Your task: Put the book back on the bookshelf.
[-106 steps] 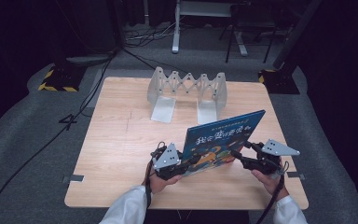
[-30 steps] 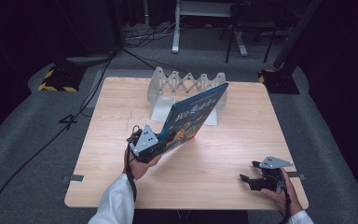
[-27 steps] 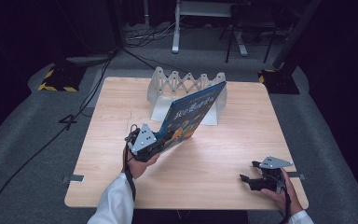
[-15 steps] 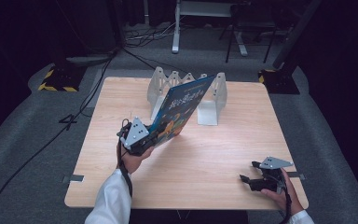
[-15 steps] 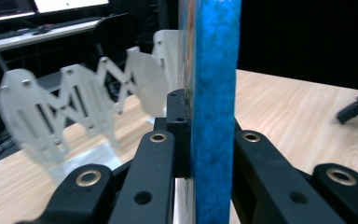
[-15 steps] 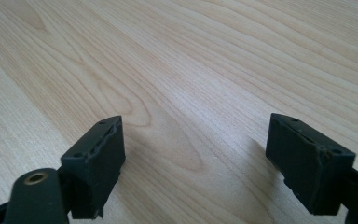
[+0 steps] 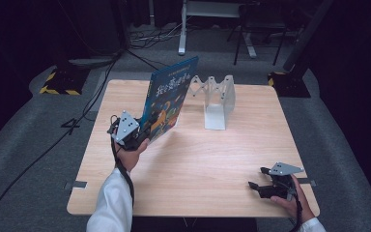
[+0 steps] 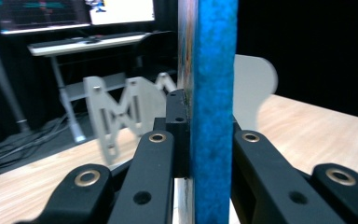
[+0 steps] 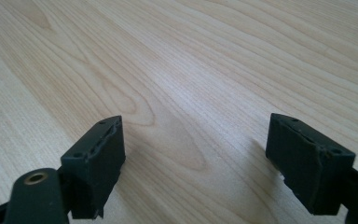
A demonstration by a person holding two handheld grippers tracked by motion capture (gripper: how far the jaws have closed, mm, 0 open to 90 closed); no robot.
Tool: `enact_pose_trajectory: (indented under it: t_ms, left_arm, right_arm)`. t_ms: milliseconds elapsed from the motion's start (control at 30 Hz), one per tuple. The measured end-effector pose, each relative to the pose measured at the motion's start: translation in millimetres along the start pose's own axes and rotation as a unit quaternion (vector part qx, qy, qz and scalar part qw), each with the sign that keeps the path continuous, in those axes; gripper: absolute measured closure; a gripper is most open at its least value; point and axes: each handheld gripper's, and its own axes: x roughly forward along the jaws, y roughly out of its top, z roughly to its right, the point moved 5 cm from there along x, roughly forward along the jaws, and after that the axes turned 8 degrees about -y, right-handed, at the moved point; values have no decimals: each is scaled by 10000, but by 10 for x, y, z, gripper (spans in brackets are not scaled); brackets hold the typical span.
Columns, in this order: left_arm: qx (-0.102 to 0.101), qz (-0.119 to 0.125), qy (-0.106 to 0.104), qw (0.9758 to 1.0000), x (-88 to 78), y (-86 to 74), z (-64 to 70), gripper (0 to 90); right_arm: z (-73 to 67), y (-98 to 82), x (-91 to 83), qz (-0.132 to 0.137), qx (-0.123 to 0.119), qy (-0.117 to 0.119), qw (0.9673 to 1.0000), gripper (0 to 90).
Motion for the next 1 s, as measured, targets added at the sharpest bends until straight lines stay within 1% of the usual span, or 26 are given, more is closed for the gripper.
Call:
enact_pose_trajectory:
  t_ms: [100, 133, 167, 200, 267, 333, 500, 600, 667, 733, 767, 800, 833, 867, 933, 1000]
  left_arm:
    - [-161, 44, 109, 9998, 44, -52, -61, 829]
    - [-161, 44, 109, 9998, 44, -52, -61, 828]
    - [-195, 24, 196, 9996, 94, -80, -72, 828]
    - [-177, 33, 243, 9995, 115, -88, -70, 828]
    - [-203, -5, 253, 9995, 166, -117, -73, 828]
    - [-233, -31, 330, 9992, 217, -158, -78, 827]
    - [-367, 94, 449, 9983, 240, -203, -88, 827]
    - [-428, 103, 458, 9980, 237, -248, -103, 826]
    - [-422, 57, 486, 9979, 237, -287, -87, 824]
    - [-360, -52, 443, 9984, 251, -349, -60, 825]
    - [-321, -92, 434, 9985, 265, -365, -45, 824]
    - [-233, -171, 427, 9987, 276, -384, -35, 824]
    - [-233, -171, 427, 9987, 276, -384, -35, 824]
    - [-252, -233, 387, 9987, 299, -412, -24, 824]
    - [-205, -305, 402, 9985, 326, -427, -10, 823]
    - [-251, -406, 426, 9980, 380, -462, -20, 823]
  right_arm:
    - [0, 0, 0, 3, -5, 8, 10000, 204]
    - [0, 0, 0, 4, -7, 10, 10000, 204]
    - [-1, 1, 1, 4, -6, 11, 10000, 204]
    - [-1, 0, 1, 3, -9, 11, 10000, 204]
    - [0, 1, 1, 4, -10, 11, 10000, 204]
    - [0, 0, 1, 3, -12, 12, 10000, 204]
    - [-1, 0, 0, 0, -21, 11, 10000, 204]
    - [-6, 0, 1, 0, -37, 7, 10000, 203]
    - [-6, 0, 2, -1, -39, 9, 10000, 202]
    - [-7, 0, 3, -3, -51, 13, 10000, 201]
    - [-7, 0, 3, -3, -54, 13, 10000, 201]
    - [-7, 0, 3, -4, -56, 12, 10000, 200]
    - [-7, 0, 3, -4, -56, 12, 10000, 200]
    - [-6, 1, 3, -8, -64, 7, 10000, 200]
    - [-6, 1, 4, -7, -70, 9, 10000, 200]
    - [-6, 1, 4, -7, -71, 11, 10000, 201]
